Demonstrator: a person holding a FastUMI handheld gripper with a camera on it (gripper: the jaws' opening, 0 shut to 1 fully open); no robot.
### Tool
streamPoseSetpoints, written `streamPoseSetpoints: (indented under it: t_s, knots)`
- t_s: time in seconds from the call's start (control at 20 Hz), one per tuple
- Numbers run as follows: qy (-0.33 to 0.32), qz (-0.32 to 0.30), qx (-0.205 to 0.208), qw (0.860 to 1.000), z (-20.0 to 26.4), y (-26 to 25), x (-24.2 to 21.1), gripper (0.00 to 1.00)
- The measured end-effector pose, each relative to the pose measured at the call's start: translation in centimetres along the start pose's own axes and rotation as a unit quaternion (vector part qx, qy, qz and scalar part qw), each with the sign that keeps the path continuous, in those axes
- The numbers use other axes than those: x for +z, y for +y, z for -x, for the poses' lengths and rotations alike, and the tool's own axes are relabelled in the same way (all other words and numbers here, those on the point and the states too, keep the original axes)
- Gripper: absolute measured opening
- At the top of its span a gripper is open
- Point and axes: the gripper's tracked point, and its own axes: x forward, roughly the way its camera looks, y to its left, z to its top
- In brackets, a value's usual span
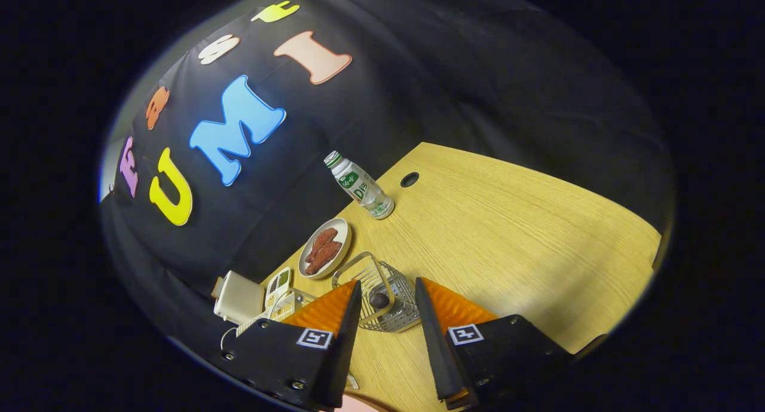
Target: Take the plate from the dish rack, then take the spoon from the basket and place it into the plate.
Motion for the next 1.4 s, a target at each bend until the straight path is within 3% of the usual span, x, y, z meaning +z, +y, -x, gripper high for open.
streamPoseSetpoints:
  t_s: [0.05, 0.15, 0.25, 0.6, 0.8, 0.85, 1.15, 1.4]
  knots:
    - [0.0, -0.008, 0.002, 1.0, -0.4, 0.0, -0.3, 0.37]
    - [-0.009, -0.019, 0.002, 1.0, -1.6, -0.2, -0.3, 0.34]
    - [-0.007, -0.025, 0.004, 1.0, -1.5, 0.5, 0.4, 0.13]
    - [-0.002, 0.007, 0.016, 1.0, -2.2, 1.8, 2.2, 0.14]
    - [-0.014, 0.046, -0.01, 0.999, -0.3, 2.0, 4.4, 0.13]
    - [-0.011, 0.053, -0.008, 0.999, -0.7, 2.4, 5.0, 0.01]
    - [-0.017, 0.08, 0.034, 0.996, 2.6, 5.8, 7.2, 0.0]
    - [0.002, 0.148, 0.088, 0.985, 7.5, 10.9, 5.5, 0.01]
